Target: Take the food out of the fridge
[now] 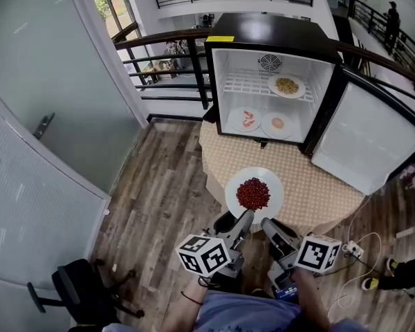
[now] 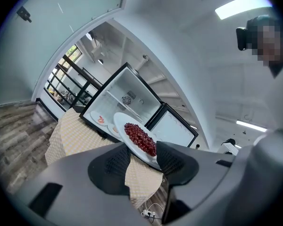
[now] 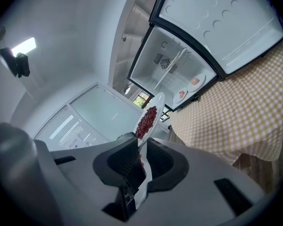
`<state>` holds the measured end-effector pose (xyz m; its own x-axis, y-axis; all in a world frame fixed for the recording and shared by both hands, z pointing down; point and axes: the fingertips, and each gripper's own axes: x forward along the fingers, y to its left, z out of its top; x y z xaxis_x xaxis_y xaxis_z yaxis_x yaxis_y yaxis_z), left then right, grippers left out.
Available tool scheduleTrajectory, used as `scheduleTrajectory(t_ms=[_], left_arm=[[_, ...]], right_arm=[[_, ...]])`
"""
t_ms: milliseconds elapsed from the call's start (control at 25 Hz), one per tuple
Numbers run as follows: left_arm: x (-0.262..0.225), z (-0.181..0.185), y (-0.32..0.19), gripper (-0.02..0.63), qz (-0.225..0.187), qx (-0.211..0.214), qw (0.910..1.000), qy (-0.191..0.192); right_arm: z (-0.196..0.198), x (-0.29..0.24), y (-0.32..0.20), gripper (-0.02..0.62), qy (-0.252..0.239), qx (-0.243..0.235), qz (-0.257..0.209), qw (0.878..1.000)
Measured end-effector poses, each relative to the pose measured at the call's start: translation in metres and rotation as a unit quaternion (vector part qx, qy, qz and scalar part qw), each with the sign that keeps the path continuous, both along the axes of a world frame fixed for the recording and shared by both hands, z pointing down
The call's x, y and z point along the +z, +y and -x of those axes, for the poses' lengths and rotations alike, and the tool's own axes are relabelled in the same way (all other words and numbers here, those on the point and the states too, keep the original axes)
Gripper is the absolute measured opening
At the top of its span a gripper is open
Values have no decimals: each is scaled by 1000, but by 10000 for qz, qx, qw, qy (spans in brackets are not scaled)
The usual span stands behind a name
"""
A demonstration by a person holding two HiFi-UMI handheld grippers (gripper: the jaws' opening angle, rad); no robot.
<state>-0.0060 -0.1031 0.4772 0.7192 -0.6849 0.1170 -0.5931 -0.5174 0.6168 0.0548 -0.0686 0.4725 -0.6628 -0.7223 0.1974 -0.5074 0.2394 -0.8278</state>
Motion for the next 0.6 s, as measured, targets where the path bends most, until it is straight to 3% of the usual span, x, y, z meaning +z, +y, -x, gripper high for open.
scheduleTrajectory(t_ms=[600], left_arm=[[1,-15,104,181,-30,-384,9992,-60]], right_arm=[[-12,10,104,66,-271,-547,-28,9981]])
